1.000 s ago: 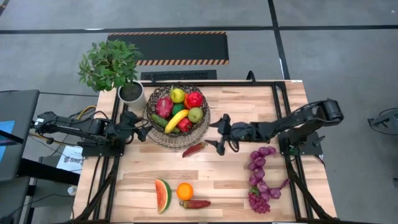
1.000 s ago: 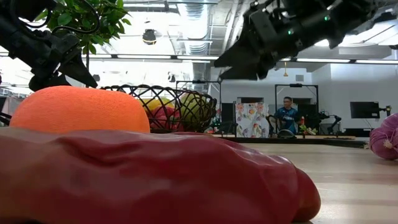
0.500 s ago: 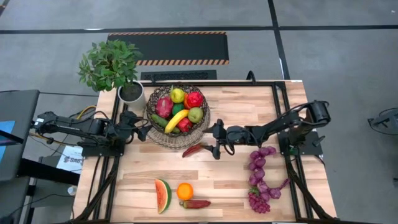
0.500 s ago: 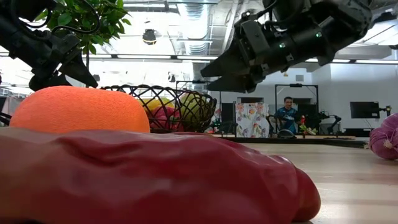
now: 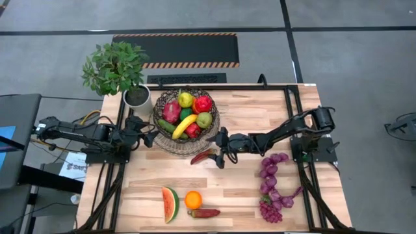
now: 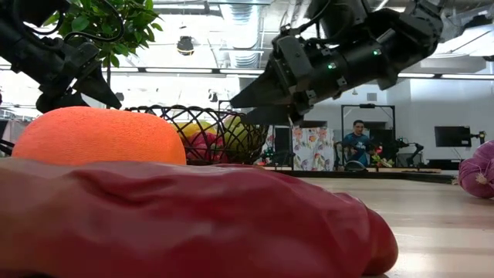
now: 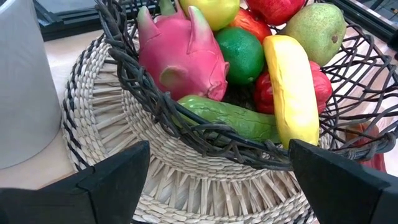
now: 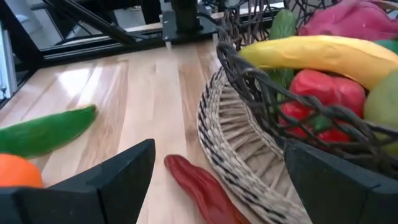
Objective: Build produce basket
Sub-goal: Put the top red chili pepper into the wire basket
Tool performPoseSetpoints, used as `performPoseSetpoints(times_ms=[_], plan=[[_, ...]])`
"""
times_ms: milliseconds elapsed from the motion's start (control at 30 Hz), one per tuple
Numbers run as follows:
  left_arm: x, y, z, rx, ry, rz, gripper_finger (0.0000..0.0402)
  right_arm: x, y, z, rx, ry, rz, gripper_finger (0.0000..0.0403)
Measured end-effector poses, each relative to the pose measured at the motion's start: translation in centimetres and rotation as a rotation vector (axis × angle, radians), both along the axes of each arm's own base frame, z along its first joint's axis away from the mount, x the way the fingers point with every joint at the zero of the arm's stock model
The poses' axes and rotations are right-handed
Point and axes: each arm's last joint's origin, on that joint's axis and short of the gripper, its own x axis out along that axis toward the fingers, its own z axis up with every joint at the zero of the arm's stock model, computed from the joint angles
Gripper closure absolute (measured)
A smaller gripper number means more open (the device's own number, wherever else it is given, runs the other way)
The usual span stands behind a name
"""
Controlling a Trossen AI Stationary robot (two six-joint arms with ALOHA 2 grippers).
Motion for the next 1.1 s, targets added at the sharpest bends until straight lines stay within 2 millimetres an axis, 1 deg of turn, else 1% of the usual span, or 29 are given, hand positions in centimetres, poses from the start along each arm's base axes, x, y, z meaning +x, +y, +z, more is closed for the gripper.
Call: performPoseSetpoints(times_ms=[300,733,1100], plan=[[-0.03,0.0,-0.03,0.001,0.005,0.0,0.0034,0.24,0.0,0.24,-0.003,0.002,0.001,0.003],[-0.03,0.02,-0.02,0.006,0.003,0.006,0.0034,-0.09,-0.16,-0.64,-0.037,0.103,0.005,0.003],[-0.04,0.06,0.01,0.016,0.0,0.018,0.0034,-0.1,-0.05,-0.63,-0.062,0.104,0.017,0.003]])
